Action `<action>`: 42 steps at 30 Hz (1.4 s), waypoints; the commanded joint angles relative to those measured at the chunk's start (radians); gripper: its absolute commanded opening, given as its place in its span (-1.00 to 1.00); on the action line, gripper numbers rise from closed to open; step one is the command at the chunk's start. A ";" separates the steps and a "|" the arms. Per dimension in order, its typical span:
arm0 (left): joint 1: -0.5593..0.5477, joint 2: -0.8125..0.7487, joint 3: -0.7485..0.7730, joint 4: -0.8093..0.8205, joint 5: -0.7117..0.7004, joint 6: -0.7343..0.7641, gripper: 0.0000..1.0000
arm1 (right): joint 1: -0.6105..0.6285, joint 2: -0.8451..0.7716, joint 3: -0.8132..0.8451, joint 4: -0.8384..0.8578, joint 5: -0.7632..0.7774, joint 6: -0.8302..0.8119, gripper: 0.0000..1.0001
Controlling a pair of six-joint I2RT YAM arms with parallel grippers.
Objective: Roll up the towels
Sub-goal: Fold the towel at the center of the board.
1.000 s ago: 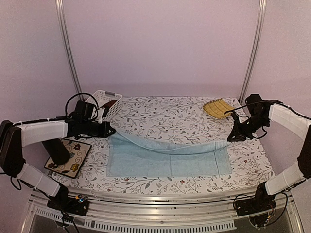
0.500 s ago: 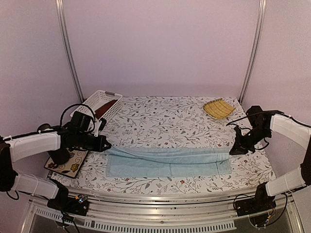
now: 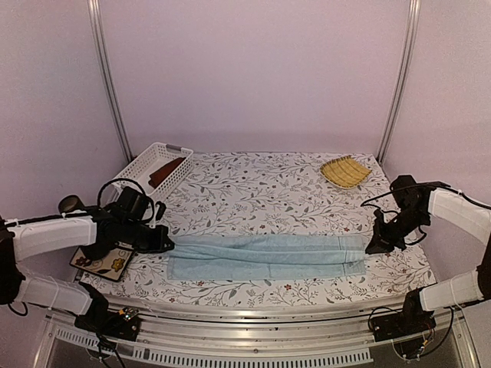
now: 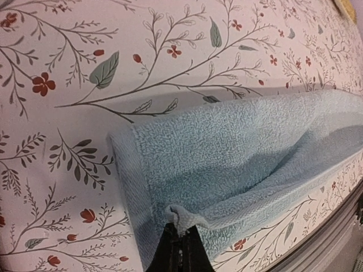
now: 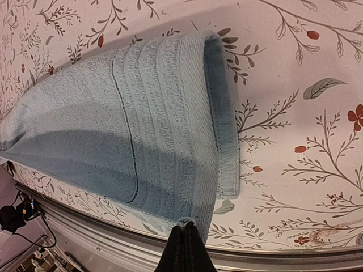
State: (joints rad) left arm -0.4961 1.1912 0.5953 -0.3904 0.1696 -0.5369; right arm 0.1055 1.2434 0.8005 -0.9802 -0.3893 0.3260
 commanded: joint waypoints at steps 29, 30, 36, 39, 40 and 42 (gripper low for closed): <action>-0.076 -0.063 0.086 -0.131 -0.111 -0.125 0.27 | 0.014 0.157 0.198 0.036 0.108 0.012 -0.04; -0.076 -0.038 0.090 -0.132 -0.131 -0.120 0.30 | 0.014 0.175 0.205 0.050 0.110 0.012 -0.03; -0.056 0.096 0.089 -0.089 -0.187 -0.105 0.34 | 0.011 0.299 0.235 0.121 0.128 -0.004 -0.02; -0.039 0.120 0.090 -0.051 -0.192 -0.093 0.33 | -0.011 0.335 0.227 0.156 0.121 -0.010 -0.01; -0.029 0.124 0.088 -0.035 -0.184 -0.089 0.33 | -0.016 0.344 0.225 0.164 0.118 -0.013 -0.01; -0.005 0.125 0.078 0.009 -0.145 -0.075 0.32 | -0.028 0.359 0.219 0.180 0.115 -0.017 -0.02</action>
State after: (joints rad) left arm -0.5404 1.3128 0.6769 -0.4770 0.0082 -0.6453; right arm 0.1017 1.5749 1.0115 -0.8608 -0.2821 0.3275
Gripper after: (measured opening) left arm 0.664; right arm 0.493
